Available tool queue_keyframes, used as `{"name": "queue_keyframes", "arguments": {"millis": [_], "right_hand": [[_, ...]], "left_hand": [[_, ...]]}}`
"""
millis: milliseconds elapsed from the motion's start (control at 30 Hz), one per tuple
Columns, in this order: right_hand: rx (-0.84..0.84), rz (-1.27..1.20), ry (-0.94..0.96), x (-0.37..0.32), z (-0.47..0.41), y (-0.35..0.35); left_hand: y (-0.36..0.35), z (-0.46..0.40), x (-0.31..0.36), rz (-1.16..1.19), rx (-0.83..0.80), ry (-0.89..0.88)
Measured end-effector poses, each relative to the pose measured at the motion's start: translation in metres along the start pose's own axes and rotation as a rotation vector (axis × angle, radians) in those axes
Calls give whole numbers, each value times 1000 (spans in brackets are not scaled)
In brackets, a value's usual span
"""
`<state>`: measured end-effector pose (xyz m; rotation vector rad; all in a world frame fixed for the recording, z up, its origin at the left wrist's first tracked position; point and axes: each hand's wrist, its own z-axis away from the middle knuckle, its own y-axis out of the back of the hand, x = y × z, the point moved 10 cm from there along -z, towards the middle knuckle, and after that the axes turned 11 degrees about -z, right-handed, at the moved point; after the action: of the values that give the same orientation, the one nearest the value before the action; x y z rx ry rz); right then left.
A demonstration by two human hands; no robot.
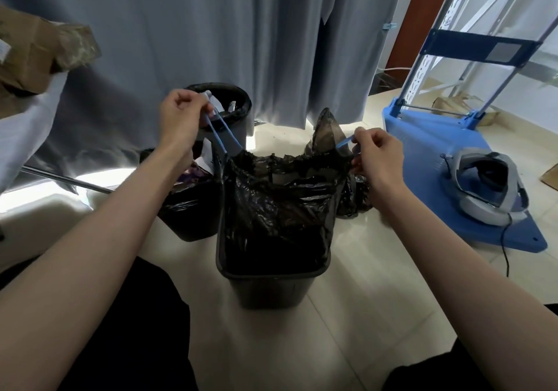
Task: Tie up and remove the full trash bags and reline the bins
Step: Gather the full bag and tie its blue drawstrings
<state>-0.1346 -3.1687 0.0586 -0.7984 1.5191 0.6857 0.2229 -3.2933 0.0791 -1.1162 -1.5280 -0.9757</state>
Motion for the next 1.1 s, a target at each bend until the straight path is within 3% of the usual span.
{"name": "queue_keyframes", "arguments": {"millis": [200,300,500,600,733,1100], "right_hand": [[-188,43,-94,23,1,-24],[-231,48,-115,31,3,-34],[-224,33,-122,32,1,-37],[-204,42,-119,33,-1,-35],[-200,49,-116,32,-2,-35],[-298,44,-117,14,6,-56]], "left_hand": [[-49,22,-3,-280,-327,-100],[-67,35,-7,-389,-382,-148],[-104,80,-7,-657,-497,-357],[-128,102,-12,-750,-690,-342],[-154,129,-35,-1077,-900,-439],[-168,116,-80,-1075,-834,-304]]}}
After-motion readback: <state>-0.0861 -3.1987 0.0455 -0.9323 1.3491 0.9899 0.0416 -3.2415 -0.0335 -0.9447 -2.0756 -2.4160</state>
